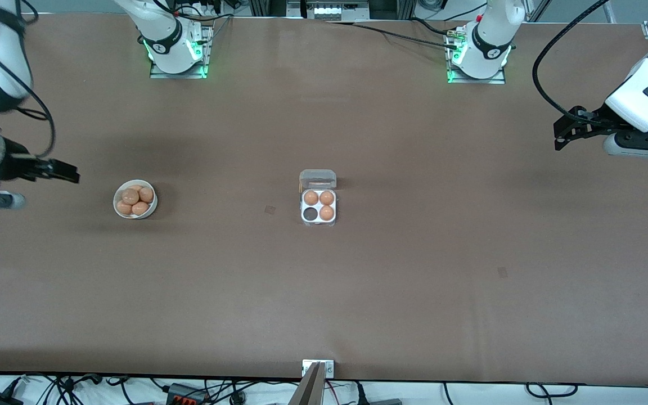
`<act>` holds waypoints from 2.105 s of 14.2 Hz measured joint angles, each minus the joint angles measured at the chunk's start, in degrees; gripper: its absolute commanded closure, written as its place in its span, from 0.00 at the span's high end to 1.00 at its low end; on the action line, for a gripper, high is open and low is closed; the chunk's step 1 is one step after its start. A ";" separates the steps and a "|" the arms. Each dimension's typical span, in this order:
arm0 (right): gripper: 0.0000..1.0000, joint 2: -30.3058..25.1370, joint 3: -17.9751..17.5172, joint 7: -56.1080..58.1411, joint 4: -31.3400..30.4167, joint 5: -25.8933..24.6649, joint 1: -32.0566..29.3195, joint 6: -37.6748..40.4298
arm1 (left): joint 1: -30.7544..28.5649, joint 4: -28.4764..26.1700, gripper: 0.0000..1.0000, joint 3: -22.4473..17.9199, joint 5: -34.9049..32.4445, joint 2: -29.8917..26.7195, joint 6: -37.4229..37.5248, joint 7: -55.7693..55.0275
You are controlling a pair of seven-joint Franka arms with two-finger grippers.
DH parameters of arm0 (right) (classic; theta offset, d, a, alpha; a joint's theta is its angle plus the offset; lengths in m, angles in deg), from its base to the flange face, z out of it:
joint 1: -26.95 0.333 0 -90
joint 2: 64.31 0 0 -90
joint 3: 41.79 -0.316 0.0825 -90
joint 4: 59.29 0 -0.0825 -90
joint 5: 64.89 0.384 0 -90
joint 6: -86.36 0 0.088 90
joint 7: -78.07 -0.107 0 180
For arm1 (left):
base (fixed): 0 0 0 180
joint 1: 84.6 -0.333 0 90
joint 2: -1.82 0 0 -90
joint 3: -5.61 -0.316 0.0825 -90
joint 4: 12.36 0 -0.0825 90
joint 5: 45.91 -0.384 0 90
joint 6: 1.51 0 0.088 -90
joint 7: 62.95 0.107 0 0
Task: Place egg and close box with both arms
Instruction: 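Reach the right gripper toward the white bowl of eggs, then grasp one brown egg from the bowl with the right gripper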
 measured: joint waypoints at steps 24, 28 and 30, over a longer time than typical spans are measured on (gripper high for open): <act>0.40 15.16 -0.07 3.22 -10.81 -1.28 1.63 -12.52 | 0.20 0.01 1.00 0.37 0.00 0.00 0.13 0.00; 0.24 15.16 -0.06 3.25 -10.74 -1.35 1.65 -12.50 | 0.20 0.01 1.00 0.37 0.00 0.00 0.13 0.00; 0.22 15.11 -0.07 3.30 -10.03 -1.37 1.78 -12.49 | 0.19 0.01 1.00 0.36 0.00 0.00 0.13 0.00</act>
